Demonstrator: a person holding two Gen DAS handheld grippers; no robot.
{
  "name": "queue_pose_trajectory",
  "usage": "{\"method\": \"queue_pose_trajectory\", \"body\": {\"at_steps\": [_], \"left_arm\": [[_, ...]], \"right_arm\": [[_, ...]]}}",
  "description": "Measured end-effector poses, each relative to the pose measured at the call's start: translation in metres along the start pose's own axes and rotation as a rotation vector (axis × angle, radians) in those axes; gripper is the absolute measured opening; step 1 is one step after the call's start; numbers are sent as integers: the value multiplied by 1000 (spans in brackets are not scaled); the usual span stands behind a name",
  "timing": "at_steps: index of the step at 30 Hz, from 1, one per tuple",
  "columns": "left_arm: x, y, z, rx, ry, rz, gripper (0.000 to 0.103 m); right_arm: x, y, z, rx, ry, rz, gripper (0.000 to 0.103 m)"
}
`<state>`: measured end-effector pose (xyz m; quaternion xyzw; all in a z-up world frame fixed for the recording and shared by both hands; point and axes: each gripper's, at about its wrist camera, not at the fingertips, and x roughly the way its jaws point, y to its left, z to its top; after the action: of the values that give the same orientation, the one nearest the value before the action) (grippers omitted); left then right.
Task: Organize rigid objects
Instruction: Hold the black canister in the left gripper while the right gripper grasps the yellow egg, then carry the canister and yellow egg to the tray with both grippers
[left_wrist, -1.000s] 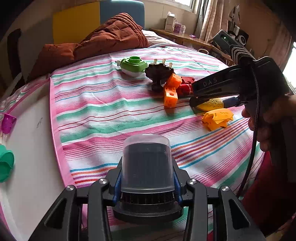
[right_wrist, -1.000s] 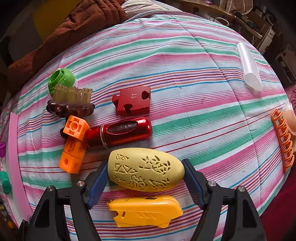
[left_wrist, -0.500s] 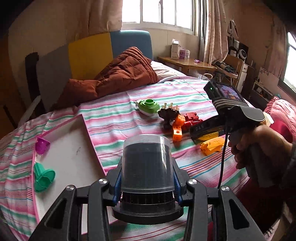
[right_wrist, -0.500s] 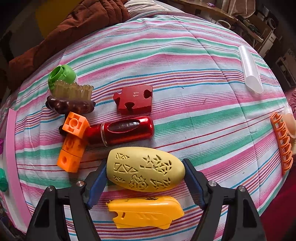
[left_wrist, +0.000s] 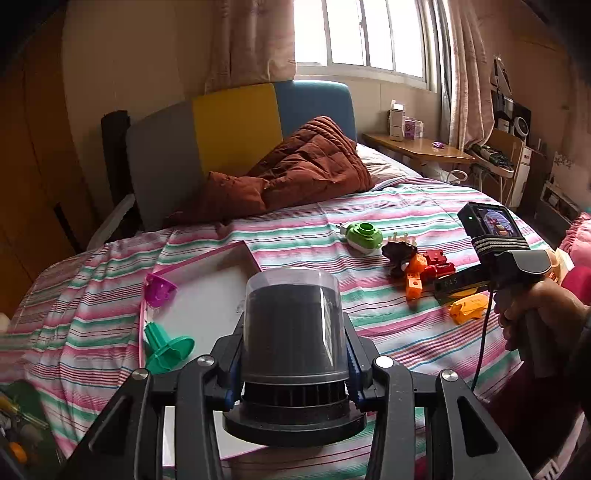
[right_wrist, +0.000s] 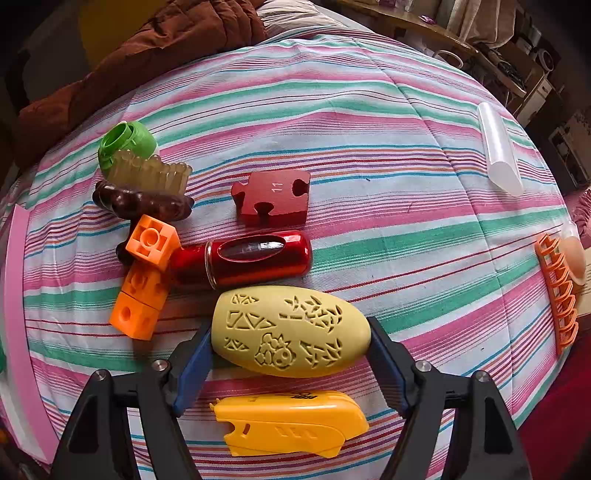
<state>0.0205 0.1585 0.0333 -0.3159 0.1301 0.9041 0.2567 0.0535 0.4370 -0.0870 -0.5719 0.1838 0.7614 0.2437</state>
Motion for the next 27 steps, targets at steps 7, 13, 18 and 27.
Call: {"method": "queue_pose_trajectory", "body": {"at_steps": [7, 13, 18, 27], "left_arm": [[-3, 18, -6, -35, 9, 42, 44], [-1, 32, -13, -63, 24, 61, 44], [4, 42, -20, -81, 43, 76, 44], [40, 96, -52, -229, 152, 84, 44]], "right_arm": [[-4, 25, -1, -9, -6, -7, 78], [-5, 22, -1, -16, -10, -12, 78], [-6, 19, -2, -21, -14, -17, 78], [-7, 8, 0, -26, -18, -21, 78]]}}
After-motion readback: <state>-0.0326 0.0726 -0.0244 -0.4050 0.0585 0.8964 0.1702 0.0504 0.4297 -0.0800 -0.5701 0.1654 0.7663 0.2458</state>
